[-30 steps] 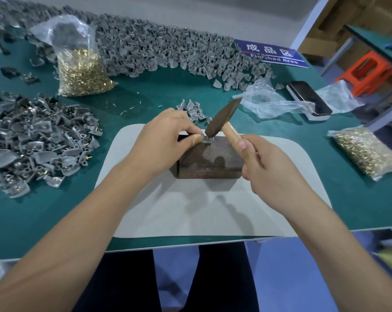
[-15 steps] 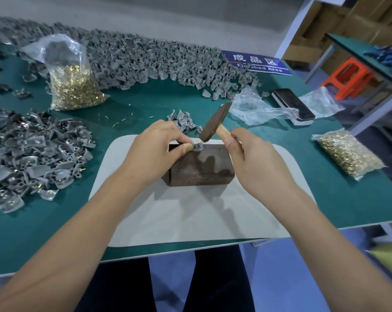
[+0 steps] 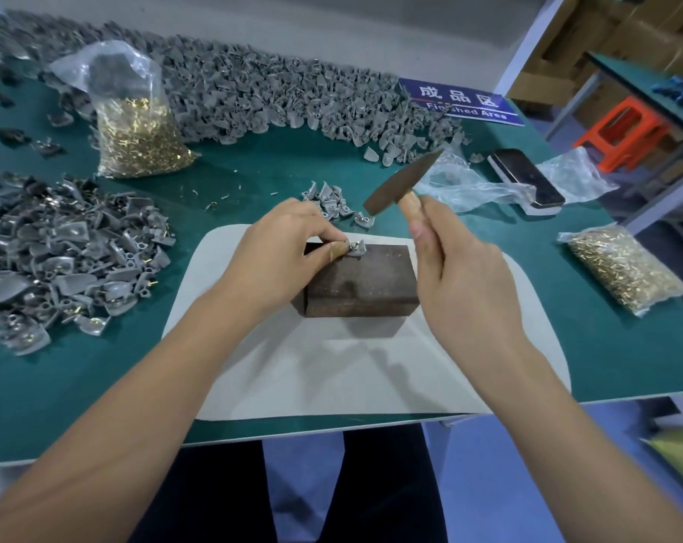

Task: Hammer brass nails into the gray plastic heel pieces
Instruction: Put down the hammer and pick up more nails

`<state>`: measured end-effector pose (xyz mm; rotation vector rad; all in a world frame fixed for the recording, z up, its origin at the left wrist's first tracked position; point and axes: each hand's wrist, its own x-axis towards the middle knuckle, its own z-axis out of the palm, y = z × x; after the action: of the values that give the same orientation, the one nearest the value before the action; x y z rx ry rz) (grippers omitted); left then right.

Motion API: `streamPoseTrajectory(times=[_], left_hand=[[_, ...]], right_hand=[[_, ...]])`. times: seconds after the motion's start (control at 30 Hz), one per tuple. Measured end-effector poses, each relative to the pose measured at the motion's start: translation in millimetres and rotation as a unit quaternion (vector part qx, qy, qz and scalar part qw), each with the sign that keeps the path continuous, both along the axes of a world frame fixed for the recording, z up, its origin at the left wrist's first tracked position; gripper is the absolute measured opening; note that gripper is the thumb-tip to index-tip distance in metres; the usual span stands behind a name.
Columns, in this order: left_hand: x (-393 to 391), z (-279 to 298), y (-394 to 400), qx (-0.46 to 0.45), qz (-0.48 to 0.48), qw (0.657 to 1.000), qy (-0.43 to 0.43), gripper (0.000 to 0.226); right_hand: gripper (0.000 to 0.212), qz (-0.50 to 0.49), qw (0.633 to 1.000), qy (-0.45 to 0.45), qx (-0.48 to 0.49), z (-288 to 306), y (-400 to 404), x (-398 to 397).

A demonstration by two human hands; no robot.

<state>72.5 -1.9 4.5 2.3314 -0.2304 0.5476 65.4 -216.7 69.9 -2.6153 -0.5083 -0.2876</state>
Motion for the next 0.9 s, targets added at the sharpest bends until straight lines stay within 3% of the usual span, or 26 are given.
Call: streamPoseTrajectory(times=[0.1,0.23,0.37,0.5,0.63,0.73,0.9], left_hand=[[-0.5,-0.8,-0.2,-0.007,-0.003,1.0,0.0,0.006],[0.0,-1.0,-0.1,-0.007,-0.005,1.0,0.002,0.007],[0.3,-0.4,0.5,-0.012,-0.004,1.0,-0.003,0.007],[-0.1,-0.1,-0.2,-0.01,-0.005,1.0,-0.001,0.007],[-0.5,1.5,-0.8,-0.013,-0.001,1.0,0.003,0.007],[-1.3,1.8,-1.4,-0.016,-0.001,1.0,0.006,0.009],[-1.5,1.9,-1.9,-0.02,0.002,1.0,0.011,0.01]], right_hand=[[0.027,0.017,0.997,0.035,-0.063,-1.3,-0.4,0.0],[0.03,-0.008,1.0,0.0,0.009,-2.2,-0.8,-2.4],[0.026,0.019,0.998,0.027,-0.058,-4.3,1.2,-4.8],[0.028,-0.002,1.0,0.003,-0.002,-4.8,0.9,-4.9],[0.026,0.004,0.999,0.024,-0.037,-3.3,-0.1,-1.0],[0.026,-0.011,1.0,-0.002,0.023,-2.8,0.2,-1.3],[0.026,0.011,0.999,0.037,-0.015,-4.1,-2.7,2.6]])
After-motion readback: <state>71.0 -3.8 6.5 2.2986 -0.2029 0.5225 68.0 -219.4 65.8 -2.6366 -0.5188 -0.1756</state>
